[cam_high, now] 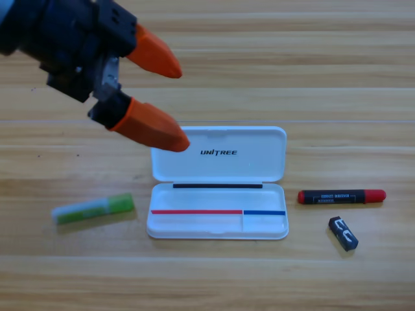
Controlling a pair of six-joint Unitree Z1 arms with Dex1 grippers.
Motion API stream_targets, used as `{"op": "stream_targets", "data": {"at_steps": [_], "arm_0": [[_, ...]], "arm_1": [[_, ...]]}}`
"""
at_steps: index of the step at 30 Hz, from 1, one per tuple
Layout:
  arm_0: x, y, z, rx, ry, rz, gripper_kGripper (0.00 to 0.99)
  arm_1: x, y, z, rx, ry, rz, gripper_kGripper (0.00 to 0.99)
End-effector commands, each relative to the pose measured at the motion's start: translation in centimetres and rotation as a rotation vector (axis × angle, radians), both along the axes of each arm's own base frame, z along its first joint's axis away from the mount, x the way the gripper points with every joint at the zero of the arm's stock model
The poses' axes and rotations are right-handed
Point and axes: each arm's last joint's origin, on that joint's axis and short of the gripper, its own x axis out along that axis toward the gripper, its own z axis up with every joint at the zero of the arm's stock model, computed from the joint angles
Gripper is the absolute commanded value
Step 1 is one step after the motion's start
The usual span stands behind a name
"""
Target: Clean up eraser and pencils
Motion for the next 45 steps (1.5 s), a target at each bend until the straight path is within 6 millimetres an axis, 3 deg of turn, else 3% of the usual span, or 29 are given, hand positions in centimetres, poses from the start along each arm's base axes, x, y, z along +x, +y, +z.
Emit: {"op": "stream_targets", "data": {"at_steps": [1, 14, 23, 29, 35, 40, 45], "arm_0": [[-1.0, 0.4, -0.8, 0.019, 0.016, -0.005, 0.934], [-1.4, 1.0, -1.5, 0.046, 0.016, 0.001, 0.937], [-1.3, 1.3, -0.7, 0.094, -0.018, 0.01, 0.951], [1.5, 1.8, -0.7, 0.27, -0.04, 0.054, 0.953], [4.9, 2.5, -3.3, 0.499, -0.032, 0.119, 0.96], [8.2, 3.2, -7.3, 0.641, 0.066, 0.114, 0.98], [9.9, 3.5, -11.0, 0.71, 0.166, 0.09, 0.988]], "arm_1": [[0.5, 1.2, -1.6, -0.049, 0.028, 0.031, 0.986], [-0.2, 0.2, -1.4, -0.032, 0.023, -0.012, 0.986], [1.3, 0.4, -1.6, -0.102, 0.034, -0.219, 0.988], [4.1, 2.0, -2.5, -0.206, 0.075, -0.337, 0.988], [8.1, 5.9, -5.6, -0.404, 0.179, -0.372, 0.985], [10.9, 8.3, -8.9, -0.528, 0.229, -0.424, 0.985], [13.0, 10.1, -11.5, -0.606, 0.266, -0.466, 0.977]]}}
